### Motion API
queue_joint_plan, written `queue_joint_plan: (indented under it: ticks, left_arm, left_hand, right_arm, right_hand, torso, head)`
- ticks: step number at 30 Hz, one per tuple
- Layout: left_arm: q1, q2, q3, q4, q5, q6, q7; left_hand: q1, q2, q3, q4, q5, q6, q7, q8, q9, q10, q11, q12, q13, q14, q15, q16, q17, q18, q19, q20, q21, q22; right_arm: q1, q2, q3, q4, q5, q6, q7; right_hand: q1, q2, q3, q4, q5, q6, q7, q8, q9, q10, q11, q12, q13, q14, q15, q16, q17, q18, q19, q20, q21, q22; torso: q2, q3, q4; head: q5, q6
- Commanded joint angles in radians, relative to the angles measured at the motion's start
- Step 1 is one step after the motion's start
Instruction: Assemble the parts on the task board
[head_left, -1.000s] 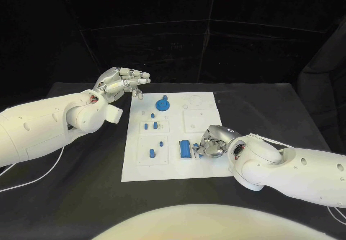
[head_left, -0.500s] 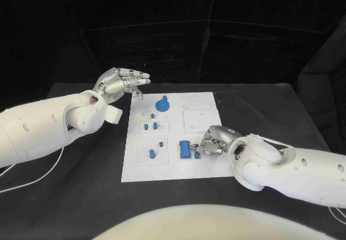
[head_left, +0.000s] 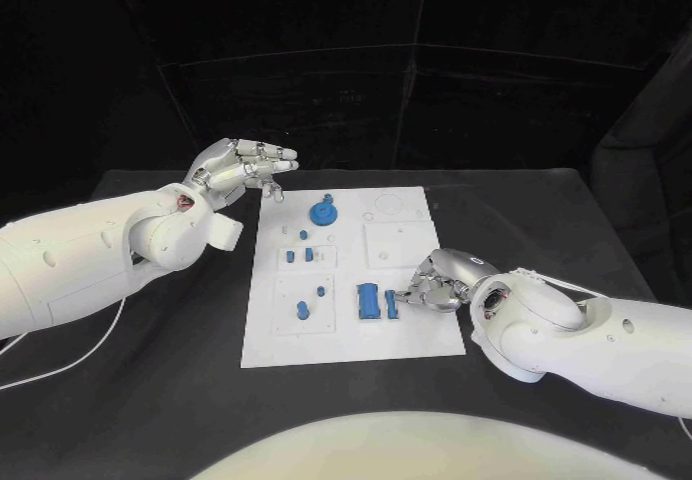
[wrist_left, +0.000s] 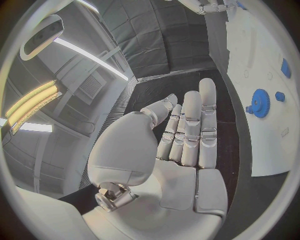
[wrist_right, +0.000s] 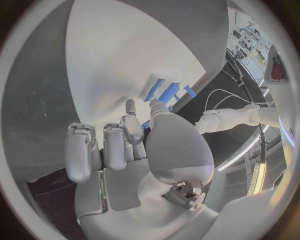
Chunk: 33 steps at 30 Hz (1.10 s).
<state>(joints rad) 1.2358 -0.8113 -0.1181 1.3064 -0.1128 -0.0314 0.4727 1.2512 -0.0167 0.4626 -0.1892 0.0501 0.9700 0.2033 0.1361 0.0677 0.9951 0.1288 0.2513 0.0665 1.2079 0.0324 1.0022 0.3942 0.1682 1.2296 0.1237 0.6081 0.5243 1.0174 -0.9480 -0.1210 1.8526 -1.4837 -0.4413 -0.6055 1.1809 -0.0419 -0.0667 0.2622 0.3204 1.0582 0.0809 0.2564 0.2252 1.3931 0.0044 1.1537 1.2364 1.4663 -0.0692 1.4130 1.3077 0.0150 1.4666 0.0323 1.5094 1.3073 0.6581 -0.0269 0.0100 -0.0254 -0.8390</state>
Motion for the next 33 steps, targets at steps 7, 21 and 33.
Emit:
queue_joint_plan:
  ticks: [7, 21, 33]
  left_arm:
    - [-0.001, 0.026, 0.001, -0.039, 0.047, 0.019, 0.028]
    - [-0.026, 0.147, 0.001, -0.26, 0.16, 0.053, 0.075]
    - [-0.046, 0.213, 0.002, -0.341, 0.145, 0.015, 0.05]
  left_hand:
    - [-0.03, -0.005, -0.035, 0.017, 0.001, -0.001, -0.004, 0.019, 0.002, -0.003, -0.001, 0.023, 0.001, -0.028, 0.002, -0.013, -0.013, 0.013, -0.026, 0.005, -0.022, -0.012]
    - [-0.046, 0.012, -0.122, 0.058, 0.0, 0.006, -0.01, -0.011, -0.002, 0.029, 0.028, -0.082, -0.005, -0.279, 0.105, -0.649, -0.292, 0.006, -0.423, 0.118, -0.431, -0.274]
    - [-0.466, 0.017, -0.269, 0.105, -0.05, -0.341, -0.08, -0.136, -0.068, -0.333, -0.024, -0.178, -0.066, -0.603, 0.064, -0.854, -0.394, -0.05, -0.71, 0.049, -0.522, -0.4]
  right_arm:
    - [0.063, -0.005, 0.003, -0.151, 0.626, -0.018, 0.614]
    - [0.11, 0.256, 0.06, -0.691, 1.201, 0.204, 1.019]
    - [0.107, 0.346, 0.073, -0.828, 1.176, 0.179, 0.989]
  right_hand:
    - [0.211, 0.012, 0.015, -0.074, -0.047, -0.069, 0.044, -0.063, -0.015, -0.304, 0.044, -0.586, -0.441, 0.078, 0.044, 0.077, 0.176, 0.143, -0.311, 0.044, -0.588, -0.296]
    - [0.318, 0.025, 0.1, -0.135, -0.144, -0.059, 0.085, -0.191, -0.118, -0.305, 0.12, -1.086, -1.086, -0.413, 0.143, -0.904, -0.29, 0.17, -0.475, 0.161, -1.337, -0.912]
    - [-0.238, 0.042, 0.067, -0.262, -0.204, -0.413, 0.03, -0.256, -0.225, -0.684, 0.078, -1.154, -1.236, -0.755, 0.069, -1.185, -0.643, 0.105, -0.804, 0.098, -1.509, -1.126]
  torso:
    - [-0.028, -0.0077, 0.0009]
    - [-0.089, -0.0179, -0.0101]
    - [-0.094, -0.0122, -0.0071]
  head:
    - [-0.026, 0.038]
    - [-0.044, 0.141]
    - [-0.034, 0.176]
